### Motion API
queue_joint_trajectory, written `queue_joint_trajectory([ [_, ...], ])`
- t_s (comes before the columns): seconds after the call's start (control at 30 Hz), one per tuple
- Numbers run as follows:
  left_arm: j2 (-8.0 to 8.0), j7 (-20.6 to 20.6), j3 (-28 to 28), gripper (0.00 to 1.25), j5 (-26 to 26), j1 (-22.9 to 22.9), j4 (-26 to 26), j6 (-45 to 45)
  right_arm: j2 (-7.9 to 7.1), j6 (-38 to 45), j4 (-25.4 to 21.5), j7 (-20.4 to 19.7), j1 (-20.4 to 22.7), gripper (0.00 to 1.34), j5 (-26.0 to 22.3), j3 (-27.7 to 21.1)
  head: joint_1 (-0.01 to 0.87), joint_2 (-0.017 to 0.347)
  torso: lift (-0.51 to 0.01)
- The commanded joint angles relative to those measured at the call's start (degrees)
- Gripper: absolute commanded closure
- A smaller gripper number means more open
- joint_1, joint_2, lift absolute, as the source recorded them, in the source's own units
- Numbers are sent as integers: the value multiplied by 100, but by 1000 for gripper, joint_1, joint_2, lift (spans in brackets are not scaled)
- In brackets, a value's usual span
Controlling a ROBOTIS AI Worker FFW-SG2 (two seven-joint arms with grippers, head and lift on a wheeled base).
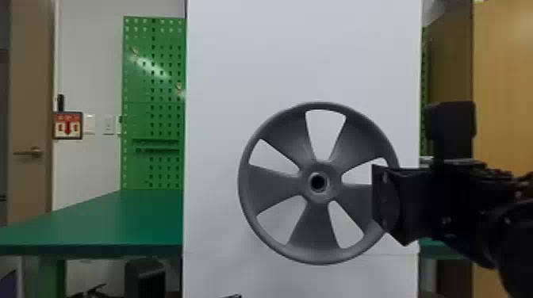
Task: Hold the wheel and insert it
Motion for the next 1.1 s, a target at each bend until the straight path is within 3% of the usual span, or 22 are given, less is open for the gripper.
queue_joint_trajectory([
  [0.0,0,0,3,502,0,0,0,0,-9,-9,7,0,0,1062,1,1,0,12,-492],
  [1.07,0,0,12,502,0,-9,0,0,-18,-53,15,0,27,1062,1,-8,0,12,-492],
])
